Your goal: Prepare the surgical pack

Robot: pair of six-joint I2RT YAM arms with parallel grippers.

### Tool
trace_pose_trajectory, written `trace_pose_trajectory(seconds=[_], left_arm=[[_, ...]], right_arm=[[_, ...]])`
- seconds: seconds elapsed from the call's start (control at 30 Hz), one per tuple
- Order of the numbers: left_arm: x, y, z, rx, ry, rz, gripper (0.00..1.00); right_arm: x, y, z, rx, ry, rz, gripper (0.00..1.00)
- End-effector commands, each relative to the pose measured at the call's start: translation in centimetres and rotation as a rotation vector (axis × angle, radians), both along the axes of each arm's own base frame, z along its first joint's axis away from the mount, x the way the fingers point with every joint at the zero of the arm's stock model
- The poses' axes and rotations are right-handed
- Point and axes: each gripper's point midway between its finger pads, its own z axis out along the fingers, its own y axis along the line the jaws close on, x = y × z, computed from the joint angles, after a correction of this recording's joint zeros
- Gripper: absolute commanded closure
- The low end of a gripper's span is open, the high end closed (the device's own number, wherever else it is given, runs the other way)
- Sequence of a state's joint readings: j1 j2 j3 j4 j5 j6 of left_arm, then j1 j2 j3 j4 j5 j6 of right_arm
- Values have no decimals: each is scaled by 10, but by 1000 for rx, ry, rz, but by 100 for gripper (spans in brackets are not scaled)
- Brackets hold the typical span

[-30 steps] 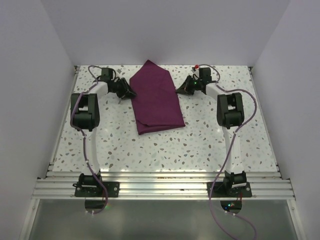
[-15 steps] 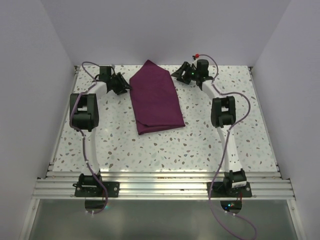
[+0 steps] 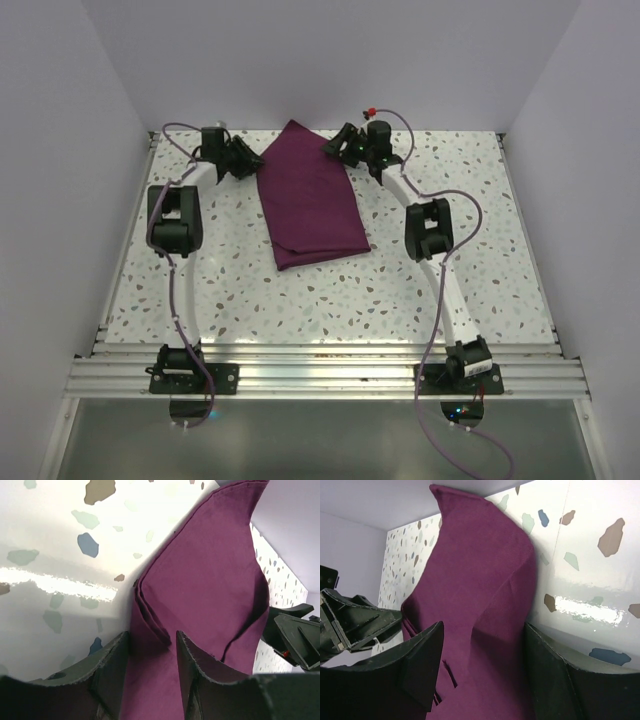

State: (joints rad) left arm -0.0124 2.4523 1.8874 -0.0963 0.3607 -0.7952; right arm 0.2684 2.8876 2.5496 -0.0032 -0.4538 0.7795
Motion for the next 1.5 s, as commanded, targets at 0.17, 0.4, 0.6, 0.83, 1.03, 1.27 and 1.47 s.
trace_pose_trajectory(seconds=[0.17, 0.4, 0.6, 0.83, 1.03, 1.27, 1.47], left_arm=[[8, 3, -36, -48, 58, 30, 57], [15, -1, -31, -75, 33, 20, 70], [17, -7, -28, -111, 24, 0, 91], [25, -15, 1, -127, -33, -67, 100], [18, -16, 47, -85, -80, -126, 100], [-17, -16, 66, -57, -36, -160, 100], [-50, -28, 89, -6, -31, -221, 100]], right_arm=[[12, -22, -54, -66, 94, -150, 35], [13, -21, -69, -38, 122, -175, 41], [23, -23, -64, 6, 101, -226, 52], [29, -21, -37, 92, 85, -213, 94], [14, -23, 20, 101, 88, -129, 100], [-13, -28, 65, 101, 126, -19, 100], [-40, -31, 91, 96, 169, 54, 100]])
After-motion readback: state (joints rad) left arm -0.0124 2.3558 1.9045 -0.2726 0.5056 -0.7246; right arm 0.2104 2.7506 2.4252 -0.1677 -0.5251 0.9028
